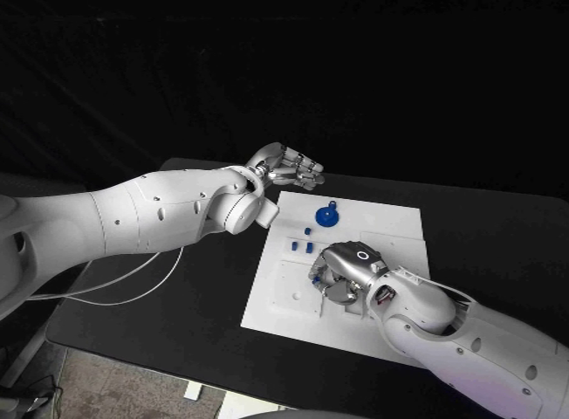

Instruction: Assemble the parts on the task board

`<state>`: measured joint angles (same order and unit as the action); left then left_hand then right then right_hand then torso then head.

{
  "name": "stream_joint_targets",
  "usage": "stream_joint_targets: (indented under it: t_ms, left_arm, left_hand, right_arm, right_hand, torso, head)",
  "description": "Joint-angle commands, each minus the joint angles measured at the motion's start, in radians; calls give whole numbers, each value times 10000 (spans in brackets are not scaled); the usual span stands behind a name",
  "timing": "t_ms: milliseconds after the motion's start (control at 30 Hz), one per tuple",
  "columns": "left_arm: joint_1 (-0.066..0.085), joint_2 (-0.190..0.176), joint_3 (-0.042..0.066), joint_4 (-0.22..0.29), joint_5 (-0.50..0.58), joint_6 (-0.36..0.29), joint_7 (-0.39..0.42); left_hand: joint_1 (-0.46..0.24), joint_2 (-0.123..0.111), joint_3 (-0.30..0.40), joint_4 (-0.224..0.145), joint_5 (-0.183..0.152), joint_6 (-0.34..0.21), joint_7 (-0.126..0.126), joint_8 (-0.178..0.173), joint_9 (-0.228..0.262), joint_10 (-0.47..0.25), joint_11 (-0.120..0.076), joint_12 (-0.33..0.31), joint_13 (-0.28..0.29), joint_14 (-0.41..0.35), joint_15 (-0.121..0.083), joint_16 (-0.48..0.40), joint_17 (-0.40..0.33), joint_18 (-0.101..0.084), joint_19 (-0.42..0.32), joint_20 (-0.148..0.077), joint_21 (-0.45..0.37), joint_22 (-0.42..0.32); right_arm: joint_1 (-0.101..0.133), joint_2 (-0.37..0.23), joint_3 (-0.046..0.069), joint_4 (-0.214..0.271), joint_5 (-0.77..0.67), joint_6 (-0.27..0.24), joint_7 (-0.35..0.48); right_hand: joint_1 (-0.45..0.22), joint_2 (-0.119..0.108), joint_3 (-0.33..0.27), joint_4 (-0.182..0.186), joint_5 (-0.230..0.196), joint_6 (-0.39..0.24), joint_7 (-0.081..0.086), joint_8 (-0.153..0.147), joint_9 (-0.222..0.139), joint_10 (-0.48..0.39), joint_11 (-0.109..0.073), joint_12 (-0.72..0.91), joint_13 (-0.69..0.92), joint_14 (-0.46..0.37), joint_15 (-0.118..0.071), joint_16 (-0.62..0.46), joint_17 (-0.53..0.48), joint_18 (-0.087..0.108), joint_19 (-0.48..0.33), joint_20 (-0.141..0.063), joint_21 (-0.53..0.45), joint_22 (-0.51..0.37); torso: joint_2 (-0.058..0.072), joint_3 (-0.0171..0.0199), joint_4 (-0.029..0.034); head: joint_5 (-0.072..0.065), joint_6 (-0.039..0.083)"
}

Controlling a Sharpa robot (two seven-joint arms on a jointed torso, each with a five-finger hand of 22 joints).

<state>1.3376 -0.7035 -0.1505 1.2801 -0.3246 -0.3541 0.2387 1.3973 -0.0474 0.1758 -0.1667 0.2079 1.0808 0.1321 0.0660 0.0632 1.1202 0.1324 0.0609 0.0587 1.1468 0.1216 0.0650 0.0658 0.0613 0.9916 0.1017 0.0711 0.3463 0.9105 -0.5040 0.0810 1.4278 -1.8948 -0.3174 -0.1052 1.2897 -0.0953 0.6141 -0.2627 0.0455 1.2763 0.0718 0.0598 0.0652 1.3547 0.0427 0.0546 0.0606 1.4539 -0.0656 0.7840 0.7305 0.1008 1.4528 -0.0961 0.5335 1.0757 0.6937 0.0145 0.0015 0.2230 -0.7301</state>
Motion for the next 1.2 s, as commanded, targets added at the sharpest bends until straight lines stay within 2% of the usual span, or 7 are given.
stream_joint_targets:
  t_ms: [33,633,767,833,967,1067,1200]
  left_arm:
    - [30,32,11,28,67,148,79]
    - [34,62,11,21,67,219,54]
    - [35,63,11,17,67,224,49]
    - [36,60,11,15,67,224,41]
    - [38,56,11,11,67,226,28]
    - [40,58,11,6,67,233,23]
    - [41,57,11,3,67,244,18]
  left_hand:
    - [-13,138,-26,-23,41,31,24,-11,-2,-70,-12,-11,-17,-80,-2,-42,-11,13,63,2,43,-13]
    - [-13,138,-26,-23,41,31,24,-11,-2,-70,-12,-11,-17,-80,-2,-42,-11,13,63,2,43,-13]
    - [-13,138,-26,-23,41,31,24,-11,-2,-70,-12,-11,-17,-80,-2,-42,-11,13,63,2,43,-13]
    - [-13,138,-26,-23,41,31,24,-11,-2,-70,-12,-11,-17,-80,-2,-42,-11,13,63,2,43,-13]
    - [11,145,-48,-36,22,24,27,-19,-4,-93,-6,-12,-17,-97,4,-43,-12,20,62,7,41,-26]
    - [11,145,-48,-36,22,24,27,-19,-4,-93,-6,-12,-17,-97,4,-43,-12,20,62,7,41,-26]
    - [-2,150,-62,-22,19,20,28,-18,-4,-98,-2,-12,-17,-98,7,-41,-11,19,60,10,41,-28]
  right_arm:
    - [-38,59,-39,-55,-227,42,-33]
    - [-66,179,-94,-246,-674,382,-441]
    - [-65,196,-104,-292,-505,468,-313]
    - [-64,190,-108,-303,-402,444,-247]
    - [-63,175,-114,-300,-237,295,-137]
    - [-63,164,-116,-280,-177,205,-98]
    - [-63,138,-118,-248,-137,26,-92]
  right_hand:
    - [-15,68,72,-25,26,9,36,38,15,316,-253,55,17,-18,-66,21,-21,198,95,-10,-100,89]
    - [-122,83,89,85,28,-128,80,24,2,151,-220,47,10,-18,-42,9,-68,164,119,13,-377,214]
    - [-313,-81,-52,219,426,-580,199,24,-11,-343,-76,44,2,-31,66,33,-110,214,111,123,-511,211]
    - [-705,-389,-455,383,859,-1059,285,8,-31,-1062,114,50,-15,-34,212,38,-142,241,100,226,-702,128]
    - [-637,-548,-1451,555,765,-1375,378,24,-27,-2005,379,51,-20,-102,378,-36,-313,446,100,429,-1238,-176]
    - [-392,-452,-2018,618,794,-1411,388,23,-29,-2199,426,41,-25,-93,424,-39,-468,544,220,517,-1466,-339]
    - [-303,-403,-2146,612,772,-1431,395,19,-32,-2227,437,37,-27,-106,424,5,-555,565,302,521,-1589,-396]
  torso:
    - [12,6,21]
    - [-4,2,2]
    - [-5,2,-4]
    - [-7,2,-5]
    - [-3,-2,-15]
    - [-4,4,-10]
    - [4,7,7]
  head:
    - [10,-21]
    - [-25,-46]
    - [-17,-60]
    - [-16,-60]
    - [-23,-55]
    - [-26,-56]
    - [-48,-45]
